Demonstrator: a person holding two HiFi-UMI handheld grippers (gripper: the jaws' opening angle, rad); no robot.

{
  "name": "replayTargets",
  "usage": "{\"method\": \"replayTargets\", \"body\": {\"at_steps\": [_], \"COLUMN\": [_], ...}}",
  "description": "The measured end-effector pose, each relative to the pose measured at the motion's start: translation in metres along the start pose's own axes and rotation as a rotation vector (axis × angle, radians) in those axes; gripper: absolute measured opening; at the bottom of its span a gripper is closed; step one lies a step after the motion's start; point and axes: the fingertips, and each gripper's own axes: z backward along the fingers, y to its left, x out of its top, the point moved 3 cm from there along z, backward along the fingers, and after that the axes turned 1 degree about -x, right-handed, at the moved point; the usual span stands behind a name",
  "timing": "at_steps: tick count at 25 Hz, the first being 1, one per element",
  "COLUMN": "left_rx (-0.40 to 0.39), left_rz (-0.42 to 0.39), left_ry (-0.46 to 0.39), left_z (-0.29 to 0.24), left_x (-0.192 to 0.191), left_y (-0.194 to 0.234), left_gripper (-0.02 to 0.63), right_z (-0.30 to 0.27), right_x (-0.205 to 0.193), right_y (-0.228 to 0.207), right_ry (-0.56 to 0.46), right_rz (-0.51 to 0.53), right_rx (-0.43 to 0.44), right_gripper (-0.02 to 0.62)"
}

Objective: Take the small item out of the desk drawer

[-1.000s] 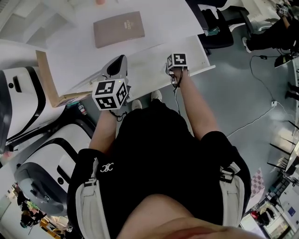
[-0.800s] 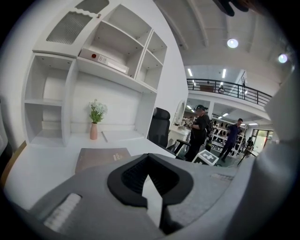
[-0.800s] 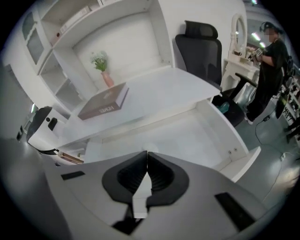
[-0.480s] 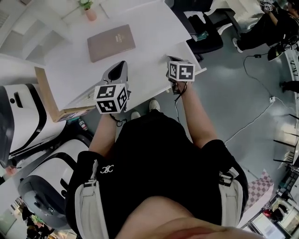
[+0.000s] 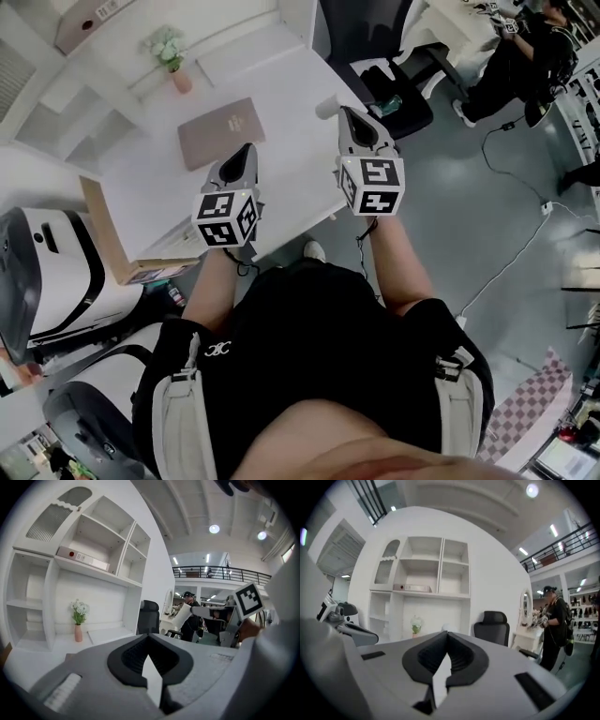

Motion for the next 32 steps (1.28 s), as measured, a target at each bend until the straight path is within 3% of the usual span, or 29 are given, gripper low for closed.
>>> {"method": "replayTargets", "body": {"at_steps": [4,7,32], "left_rx": [-0.022,-0.036,-0.086], "left_rz": [-0.024,-0.037,-0.079], "left_ry": [-0.044,-0.068,-0.076], "left_z": [-0.001,-0.001,0.003], "left_x": [0.018,0.028,0.038], "left_y": [-0.009,-0.016,-0.04], "left_gripper": [0.014,0.014,0.014], "right_z": [0.025,0.037,0.059], "right_x": [0.029,0.029,0.022], "right_y": [0.003,0.005,0.0], "right_ry": [-0.155,-0.205,-0.203], "right_rz": [0.037,0.007,-0.01], "right_rx": [-0.026,-0.026,-0.053], "right_gripper": [-0.002,-0.002,0.0]}}
